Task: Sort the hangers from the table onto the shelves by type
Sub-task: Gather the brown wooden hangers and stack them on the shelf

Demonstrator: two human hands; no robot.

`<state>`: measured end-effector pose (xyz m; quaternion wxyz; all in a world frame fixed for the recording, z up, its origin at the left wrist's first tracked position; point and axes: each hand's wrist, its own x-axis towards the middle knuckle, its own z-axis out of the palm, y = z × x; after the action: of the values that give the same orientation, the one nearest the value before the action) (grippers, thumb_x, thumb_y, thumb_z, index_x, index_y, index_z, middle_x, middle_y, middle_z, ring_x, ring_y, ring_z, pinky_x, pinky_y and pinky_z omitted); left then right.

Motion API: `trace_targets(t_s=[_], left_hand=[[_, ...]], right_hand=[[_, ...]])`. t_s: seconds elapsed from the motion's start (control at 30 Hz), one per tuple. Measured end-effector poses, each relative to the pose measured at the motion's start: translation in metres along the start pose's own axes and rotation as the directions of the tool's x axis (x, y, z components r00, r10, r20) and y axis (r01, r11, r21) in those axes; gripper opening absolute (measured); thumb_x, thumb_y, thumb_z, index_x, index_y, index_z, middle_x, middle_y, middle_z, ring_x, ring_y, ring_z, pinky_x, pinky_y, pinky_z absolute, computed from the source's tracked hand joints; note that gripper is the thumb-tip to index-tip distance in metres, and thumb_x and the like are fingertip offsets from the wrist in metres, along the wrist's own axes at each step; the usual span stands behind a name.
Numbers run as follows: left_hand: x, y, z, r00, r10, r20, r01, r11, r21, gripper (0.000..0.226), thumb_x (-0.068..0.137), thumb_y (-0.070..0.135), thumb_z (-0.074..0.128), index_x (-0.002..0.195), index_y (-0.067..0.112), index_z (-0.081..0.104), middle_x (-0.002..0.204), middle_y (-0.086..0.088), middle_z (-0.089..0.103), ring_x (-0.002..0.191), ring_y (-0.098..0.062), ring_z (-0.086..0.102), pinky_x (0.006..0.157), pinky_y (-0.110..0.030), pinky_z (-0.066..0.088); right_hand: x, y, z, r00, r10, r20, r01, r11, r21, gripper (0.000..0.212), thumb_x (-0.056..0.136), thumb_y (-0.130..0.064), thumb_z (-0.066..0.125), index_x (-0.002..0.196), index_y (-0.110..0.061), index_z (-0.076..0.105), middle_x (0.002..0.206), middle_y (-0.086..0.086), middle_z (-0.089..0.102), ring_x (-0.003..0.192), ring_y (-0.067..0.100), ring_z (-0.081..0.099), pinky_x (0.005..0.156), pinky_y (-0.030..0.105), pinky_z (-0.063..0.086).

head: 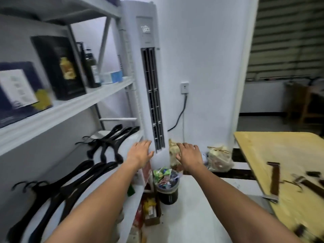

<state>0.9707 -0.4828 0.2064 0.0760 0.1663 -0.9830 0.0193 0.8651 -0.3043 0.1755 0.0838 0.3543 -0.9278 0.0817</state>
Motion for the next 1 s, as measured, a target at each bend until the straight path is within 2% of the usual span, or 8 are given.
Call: trace_targets(t_s=[0.2,0.6,0.87,1.0], left_hand=[[0.064,0.102,0.01,0.987,0.163,0.0,-0.163,0.987,-0.017,0.056,0.099,0.04,0.036,0.148,0.016,0.025,0.154,-0.001,0.03,0.14,-0.017,0.029,0.115,-0.033,0.019],[0.168,0.295,0.032,0.903,0.427,-0.044,-0.428,0.903,-0.026,0.056,0.1,0.042,0.031,0.149,0.017,0.022,0.156,0.001,0.024,0.143,-0.013,0.023,0.116,-0.028,0.013],[0.189,0.405,0.054,0.815,0.579,-0.024,-0.579,0.812,-0.07,0.055,0.1,0.04,0.033,0.149,0.017,0.022,0.155,0.002,0.026,0.142,-0.013,0.025,0.115,-0.028,0.014],[0.196,0.457,0.064,0.764,0.646,0.007,-0.641,0.76,-0.107,0.054,0.101,0.039,0.032,0.148,0.017,0.022,0.155,0.002,0.026,0.142,-0.014,0.024,0.117,-0.031,0.014]], right_hand=[[-0.008,0.108,-0.009,0.984,0.175,-0.02,-0.176,0.984,-0.016,0.047,0.099,-0.036,0.037,0.143,-0.02,0.035,0.138,0.005,0.049,0.126,0.024,0.046,0.106,0.039,0.029],[-0.047,0.303,-0.022,0.892,0.452,-0.024,-0.452,0.888,-0.079,0.047,0.101,-0.036,0.034,0.144,-0.019,0.031,0.142,0.006,0.044,0.129,0.024,0.043,0.108,0.039,0.028],[-0.103,0.39,-0.01,0.786,0.617,0.027,-0.613,0.785,-0.091,0.047,0.101,-0.036,0.033,0.145,-0.02,0.031,0.142,0.006,0.044,0.131,0.025,0.041,0.109,0.04,0.028],[-0.131,0.424,-0.004,0.71,0.703,0.038,-0.699,0.71,-0.086,0.047,0.101,-0.037,0.033,0.145,-0.02,0.032,0.144,0.005,0.043,0.132,0.025,0.039,0.111,0.041,0.026]])
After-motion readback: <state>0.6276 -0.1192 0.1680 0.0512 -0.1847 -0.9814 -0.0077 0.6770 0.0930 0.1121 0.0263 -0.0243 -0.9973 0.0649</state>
